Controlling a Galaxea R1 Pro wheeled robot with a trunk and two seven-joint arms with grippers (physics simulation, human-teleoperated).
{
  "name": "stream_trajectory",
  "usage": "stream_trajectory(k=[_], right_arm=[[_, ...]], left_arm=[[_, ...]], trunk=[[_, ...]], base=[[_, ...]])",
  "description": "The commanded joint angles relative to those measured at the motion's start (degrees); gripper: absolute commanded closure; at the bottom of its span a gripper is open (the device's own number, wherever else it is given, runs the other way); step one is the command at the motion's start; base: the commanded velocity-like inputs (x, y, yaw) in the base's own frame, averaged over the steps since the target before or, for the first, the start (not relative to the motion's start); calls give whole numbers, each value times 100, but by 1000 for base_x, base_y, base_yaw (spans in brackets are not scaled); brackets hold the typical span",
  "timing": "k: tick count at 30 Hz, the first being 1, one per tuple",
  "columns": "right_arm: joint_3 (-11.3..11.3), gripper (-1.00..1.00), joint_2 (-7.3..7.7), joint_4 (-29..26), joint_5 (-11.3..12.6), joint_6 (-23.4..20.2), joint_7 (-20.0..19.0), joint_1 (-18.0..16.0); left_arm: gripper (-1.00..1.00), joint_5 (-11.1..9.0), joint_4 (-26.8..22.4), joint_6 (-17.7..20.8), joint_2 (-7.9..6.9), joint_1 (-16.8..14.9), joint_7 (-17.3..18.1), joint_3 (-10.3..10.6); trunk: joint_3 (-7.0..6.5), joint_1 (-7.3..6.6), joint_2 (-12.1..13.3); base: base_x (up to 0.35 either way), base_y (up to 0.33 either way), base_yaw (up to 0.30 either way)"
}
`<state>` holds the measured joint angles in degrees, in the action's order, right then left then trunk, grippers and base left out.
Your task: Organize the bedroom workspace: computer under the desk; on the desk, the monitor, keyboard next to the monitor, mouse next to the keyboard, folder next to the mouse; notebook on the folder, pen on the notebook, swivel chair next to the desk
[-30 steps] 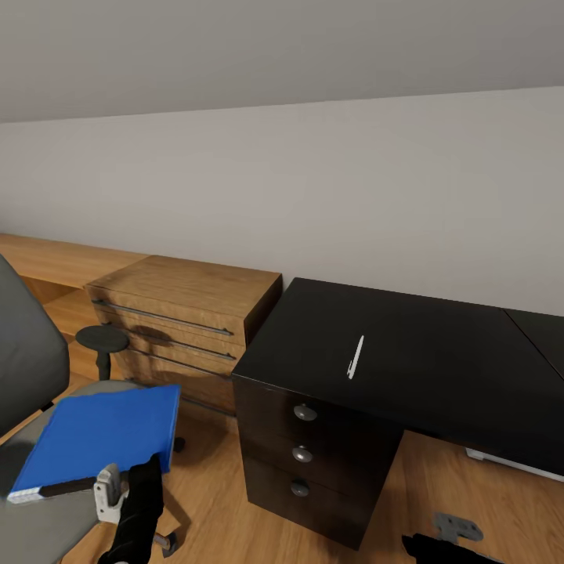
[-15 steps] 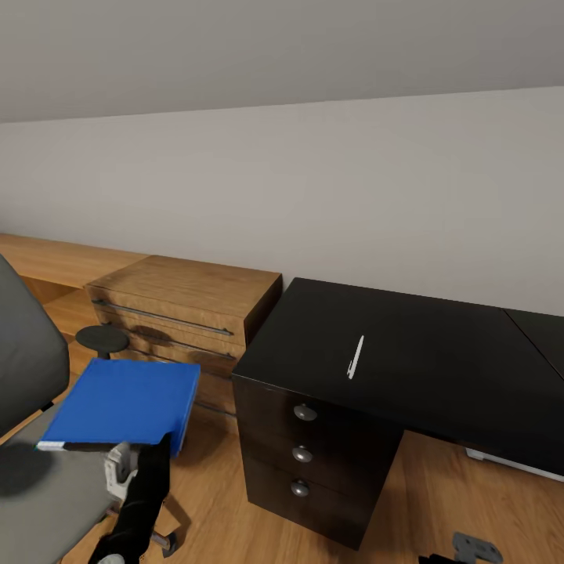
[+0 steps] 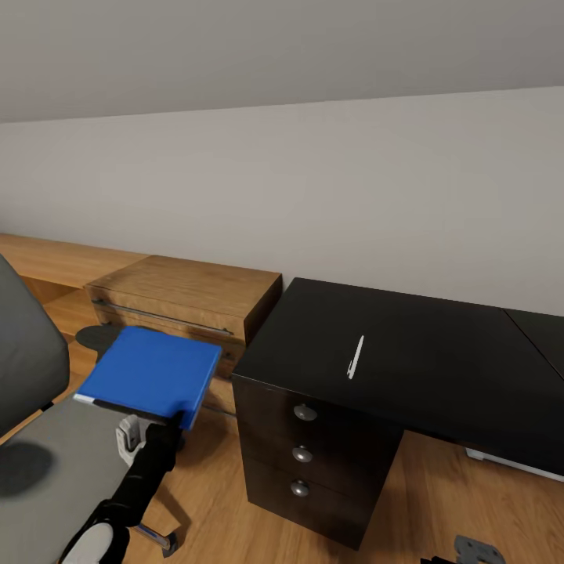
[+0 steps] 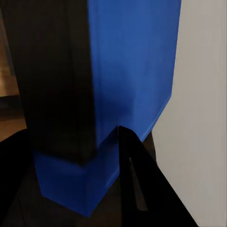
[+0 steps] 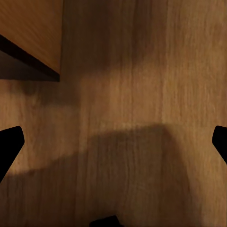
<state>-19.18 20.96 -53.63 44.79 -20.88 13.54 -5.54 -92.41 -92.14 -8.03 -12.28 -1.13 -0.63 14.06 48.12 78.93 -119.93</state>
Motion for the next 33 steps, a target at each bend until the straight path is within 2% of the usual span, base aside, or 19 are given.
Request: stream_trajectory(k=[1,6,9,10,13,14,16,17,20,21,23,24,27,28,32,33], right_arm=[[-25,-100,7,-8,59,-5,56,-5],[-35,-100,-17,154,35,19,48,-8],[-38,-100,-40,284,-184,172,44,-8],[-33,-100,-38,324,-339,293,26,-8],[-27,-100,-22,360,-501,423,-118,-6],[-21,-100,-10,395,-563,475,-300,-4],[-16,-100,-4,504,-604,511,-505,-2],[-10,-100,-1,626,-636,535,-688,-1],[-4,-100,2,742,-663,558,-879,-2],[-2,-100,0,806,-675,568,-952,-1],[-2,-100,0,849,-684,574,-1001,-1],[-5,-100,3,893,-695,586,-1054,0],[-6,-100,0,919,-702,704,-1078,-3],[-13,-100,-44,929,-706,791,-1080,-7],[-15,-100,-57,932,-708,810,-1079,-8],[-16,-100,-54,935,-709,825,-1067,-9]], left_arm=[[100,-48,-6,-33,-10,-6,-3,13],[100,-49,-6,81,-21,-147,1,-9],[100,-47,-6,506,-37,-504,-57,-10],[100,-44,-6,832,-57,-707,-106,-15],[100,-41,4,1422,-144,-1043,-197,-65],[100,-39,21,1883,-273,-1301,-254,-175],[100,-49,45,2397,-446,-1545,-277,-325],[100,-52,61,2904,-613,-1752,-308,-475],[100,-90,76,3537,-771,-1972,-322,-725],[100,-108,81,3844,-833,-2060,-335,-928],[100,-127,85,4079,-873,-2117,-343,-1112],[100,-150,91,4483,-907,-2181,-355,-1335],[100,-166,131,4840,-925,-2279,-357,-1442],[100,-166,116,5069,-926,-2354,-329,-1478],[100,-169,104,5125,-927,-2385,-346,-1477],[100,-164,92,5359,-912,-2457,-357,-1453]], trunk=[[6,-1,-3],[6,-1,-3],[6,-1,-3],[6,-1,-3],[6,-1,-3],[6,-1,-3],[6,-1,-3],[6,-1,-3],[6,-1,-3],[6,-1,-3],[9,-1,-3],[12,-1,-3],[22,-1,-3],[22,-1,-3],[25,-1,-3],[25,-1,-3]], base=[[0,0,0],[0,0,0],[0,0,0],[0,0,0],[0,0,0],[0,0,0],[0,0,0],[0,0,0],[0,0,-2],[0,0,-43],[0,0,-78],[0,0,-167],[0,0,-204],[0,0,-272],[0,0,-277],[0,0,-277]])
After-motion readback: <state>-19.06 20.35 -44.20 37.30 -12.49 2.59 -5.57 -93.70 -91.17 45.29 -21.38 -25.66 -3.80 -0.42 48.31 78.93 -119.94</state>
